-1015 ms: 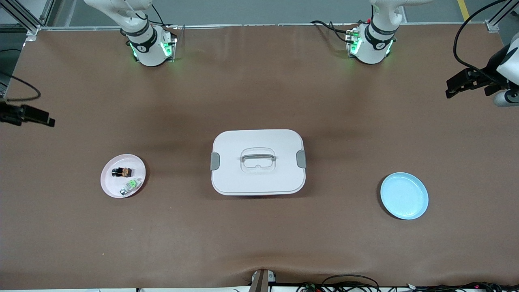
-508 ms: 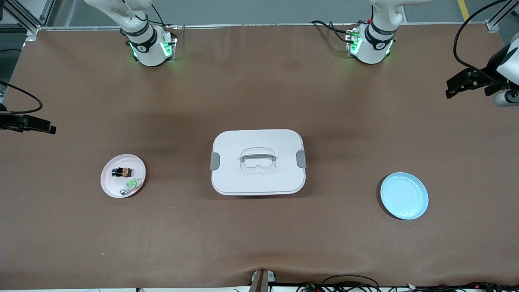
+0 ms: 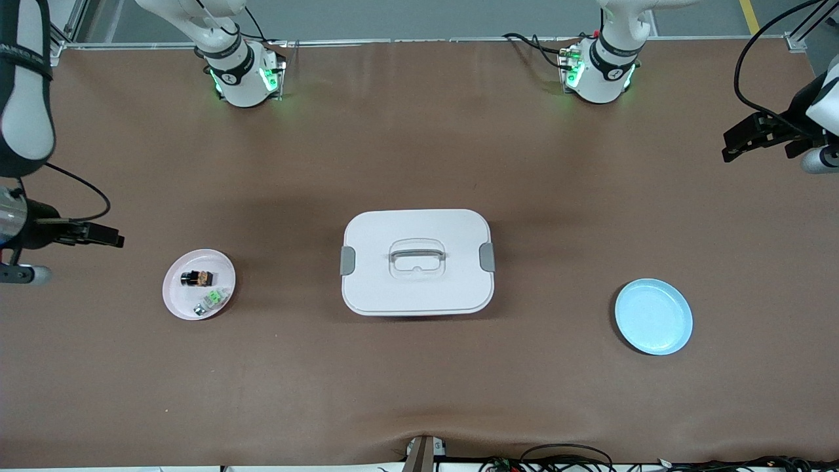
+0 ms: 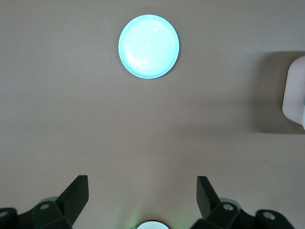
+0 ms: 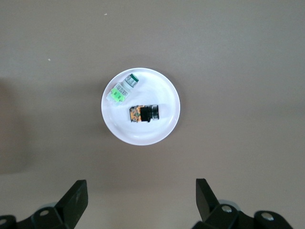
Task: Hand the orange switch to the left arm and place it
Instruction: 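Move the right gripper over the pink plate toward the black switch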
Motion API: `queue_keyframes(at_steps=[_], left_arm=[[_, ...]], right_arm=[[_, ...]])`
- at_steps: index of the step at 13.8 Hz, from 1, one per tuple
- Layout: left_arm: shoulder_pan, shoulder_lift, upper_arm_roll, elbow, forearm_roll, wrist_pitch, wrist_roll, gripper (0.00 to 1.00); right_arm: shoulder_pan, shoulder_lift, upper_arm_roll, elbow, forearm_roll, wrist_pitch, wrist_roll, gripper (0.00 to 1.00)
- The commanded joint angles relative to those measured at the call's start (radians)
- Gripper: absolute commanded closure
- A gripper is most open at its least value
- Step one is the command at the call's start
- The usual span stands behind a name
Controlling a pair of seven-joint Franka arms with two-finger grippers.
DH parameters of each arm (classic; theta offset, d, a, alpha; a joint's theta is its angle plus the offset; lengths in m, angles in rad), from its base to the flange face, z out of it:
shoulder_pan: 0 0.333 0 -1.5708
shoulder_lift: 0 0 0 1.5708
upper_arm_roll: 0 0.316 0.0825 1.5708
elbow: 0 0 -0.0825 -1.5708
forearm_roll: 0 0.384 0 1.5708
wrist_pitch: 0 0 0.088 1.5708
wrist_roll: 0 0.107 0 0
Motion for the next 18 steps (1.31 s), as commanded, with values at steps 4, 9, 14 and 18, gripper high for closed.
queue_keyframes(at_steps=[4,9,14,18], left_arm=[[0.013,-0.006,-0.002,-0.004,-0.011,0.012,0.018,0.0],[0.013,-0.009,-0.002,-0.005,-0.011,0.009,0.018,0.0],[0.012,-0.001,-0.002,0.004,-0.011,0.013,0.018,0.0],[0.013,-0.001,-0.002,-0.001,-0.011,0.018,0.018,0.0]], right_arm=[[-0.004,-0.003,0.002,-0.161,0.009,0.197,0.016,0.0],[-0.011,0.083,0.002,-0.195,0.009,0.296,0.016,0.0],[-0.001,0.161,0.004,-0.227,0.009,0.423,0.016,0.0],[0.003,0.199,0.005,-0.235,0.01,0.457,0.016,0.0]])
